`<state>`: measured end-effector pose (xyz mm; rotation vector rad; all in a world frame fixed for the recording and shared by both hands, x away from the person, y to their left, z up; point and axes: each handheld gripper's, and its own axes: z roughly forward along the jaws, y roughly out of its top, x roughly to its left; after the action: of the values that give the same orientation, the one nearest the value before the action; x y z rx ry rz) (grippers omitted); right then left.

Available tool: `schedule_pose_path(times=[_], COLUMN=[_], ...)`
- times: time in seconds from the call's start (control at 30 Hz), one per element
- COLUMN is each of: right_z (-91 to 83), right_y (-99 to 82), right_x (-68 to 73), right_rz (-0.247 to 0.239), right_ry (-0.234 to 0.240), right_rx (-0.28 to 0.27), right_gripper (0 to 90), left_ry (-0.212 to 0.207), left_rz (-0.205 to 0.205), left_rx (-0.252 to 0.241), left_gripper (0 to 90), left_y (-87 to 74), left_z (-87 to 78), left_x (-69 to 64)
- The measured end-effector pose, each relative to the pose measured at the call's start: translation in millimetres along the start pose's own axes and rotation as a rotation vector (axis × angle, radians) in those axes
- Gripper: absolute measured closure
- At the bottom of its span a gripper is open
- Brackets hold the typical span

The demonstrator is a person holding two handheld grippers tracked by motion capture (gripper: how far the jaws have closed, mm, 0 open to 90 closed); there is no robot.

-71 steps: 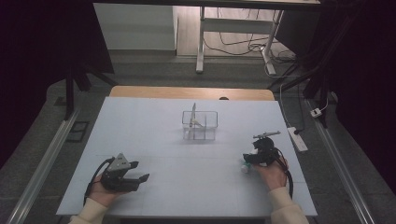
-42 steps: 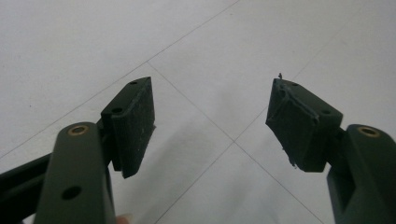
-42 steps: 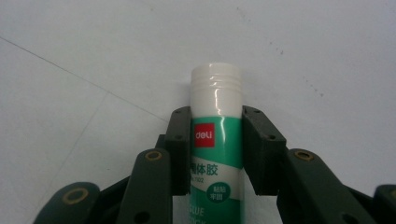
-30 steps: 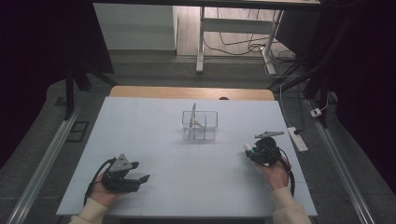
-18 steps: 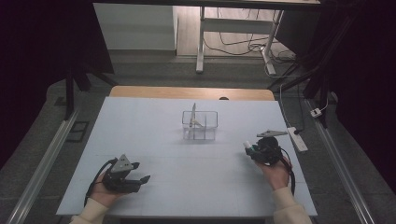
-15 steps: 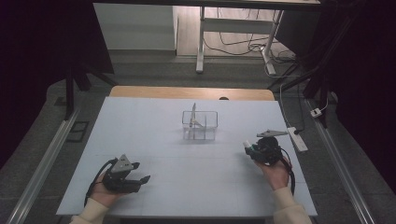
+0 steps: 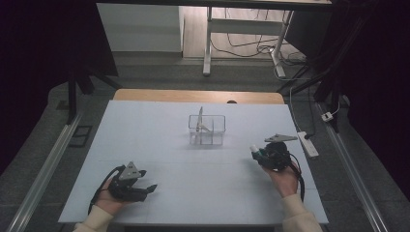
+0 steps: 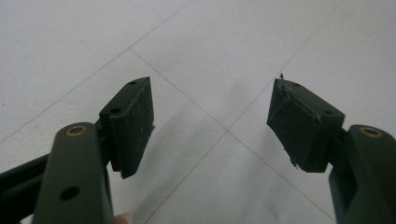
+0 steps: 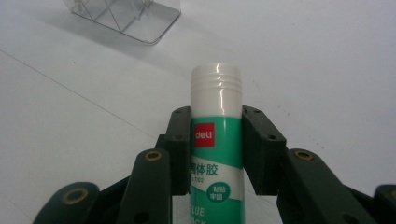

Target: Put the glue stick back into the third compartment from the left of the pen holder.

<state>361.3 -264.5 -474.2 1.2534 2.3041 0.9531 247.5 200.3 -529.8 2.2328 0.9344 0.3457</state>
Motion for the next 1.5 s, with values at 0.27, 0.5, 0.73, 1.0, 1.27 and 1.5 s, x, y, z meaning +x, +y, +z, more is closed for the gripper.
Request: schedule_pose_path(times=[0.27, 0.5, 0.73, 1.0, 1.27, 1.5], right_z=[0.0, -10.5, -13.2, -13.7, -13.1, -12.3], right_y=[0.6, 14.7, 20.5, 20.6, 24.3, 30.0], right_x=[1.9, 17.2, 26.6, 25.2, 28.2, 33.1], right_rz=[0.003, -0.017, -0.047, -0.034, -0.037, -0.046], right_ry=[0.006, 0.046, 0.079, 0.104, 0.118, 0.13], right_rx=[-0.014, -0.085, -0.133, -0.167, -0.188, -0.197], right_gripper=[64.5, 64.5, 64.4, 64.4, 64.4, 64.4], left_ry=[0.001, 0.001, 0.0, -0.001, -0.002, -0.002], left_rz=[0.004, 0.0, -0.001, 0.0, 0.001, 0.0], left_rx=[0.003, 0.0, 0.0, 0.0, 0.003, 0.001], left_gripper=[31.0, 31.0, 30.9, 30.9, 30.8, 30.8], left_y=[0.4, 0.7, 0.6, 0.8, 1.0, 1.1], left_z=[0.3, 0.2, 0.0, 0.4, 0.8, 0.7], left_x=[0.0, -0.1, -0.2, -0.4, -0.6, -0.6])
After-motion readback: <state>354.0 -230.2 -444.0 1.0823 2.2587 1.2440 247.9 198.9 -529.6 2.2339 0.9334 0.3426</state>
